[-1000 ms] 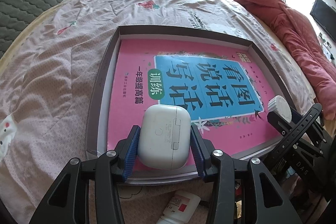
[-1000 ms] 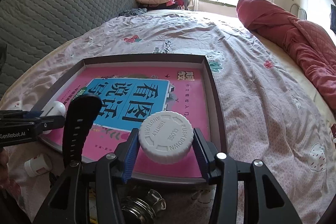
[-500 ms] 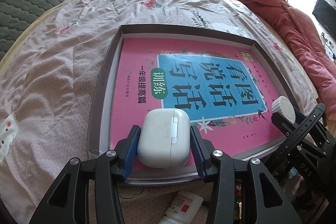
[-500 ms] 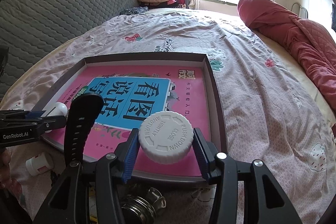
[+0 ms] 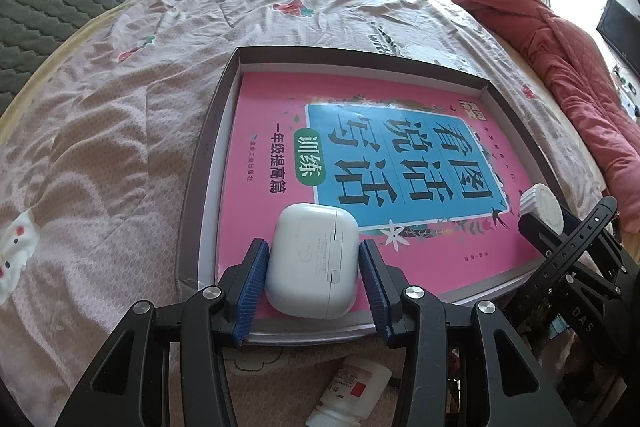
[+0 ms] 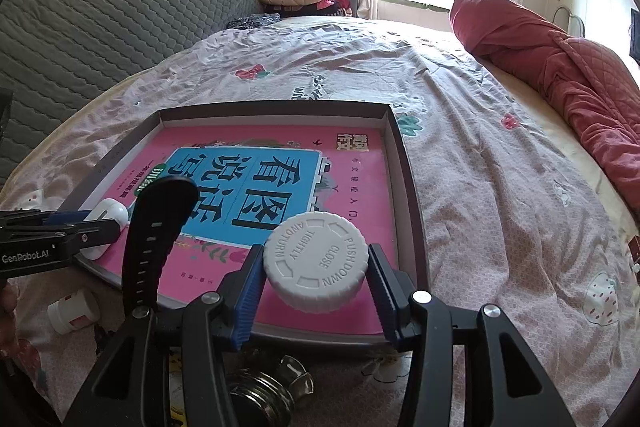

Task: Organize rigid objects
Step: 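Lower both held items onto the workbook and open both tools, then withdraw both open tools from the tray back toward the items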

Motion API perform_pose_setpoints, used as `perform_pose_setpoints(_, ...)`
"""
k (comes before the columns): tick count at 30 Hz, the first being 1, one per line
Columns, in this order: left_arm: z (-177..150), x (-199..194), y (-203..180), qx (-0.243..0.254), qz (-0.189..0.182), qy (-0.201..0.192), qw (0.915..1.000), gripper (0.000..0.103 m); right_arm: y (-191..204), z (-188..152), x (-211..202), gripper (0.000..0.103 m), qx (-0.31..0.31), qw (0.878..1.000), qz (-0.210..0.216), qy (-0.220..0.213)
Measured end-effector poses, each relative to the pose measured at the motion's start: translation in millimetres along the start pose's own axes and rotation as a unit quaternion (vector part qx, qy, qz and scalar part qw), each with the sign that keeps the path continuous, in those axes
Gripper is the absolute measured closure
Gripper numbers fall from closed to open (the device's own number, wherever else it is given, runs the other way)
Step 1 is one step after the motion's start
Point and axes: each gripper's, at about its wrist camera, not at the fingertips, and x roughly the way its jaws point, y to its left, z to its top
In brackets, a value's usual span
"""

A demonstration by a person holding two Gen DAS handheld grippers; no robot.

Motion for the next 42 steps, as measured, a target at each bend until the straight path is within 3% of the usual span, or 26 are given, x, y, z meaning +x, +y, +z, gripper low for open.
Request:
perform_pose_setpoints(20, -2, -7, 1, -0.006, -0.001, 0.000, 1.0000, 0.055, -1, 0, -2, 0.053, -0.002, 1.000, -0.001, -0.001)
perform_pose_setpoints(28, -1, -11, 1, -0.006, -0.004, -0.003, 1.0000, 0.055, 0, 4, 0, 0.047, -0.007, 1.000, -0.005, 0.002)
perform_pose_setpoints(38, 0, -32, 0, -0.018, -0.016, -0.024, 0.9994, 0.054, -18, 9, -30, 0.046, 0.028, 0.997, -0.004, -0.065)
perform_pose_setpoints(42, -5, -43, -1, -0.018, -0.014, -0.032, 0.9992, 0.045, -25, 7, -40, 0.046, 0.043, 0.996, -0.011, -0.077)
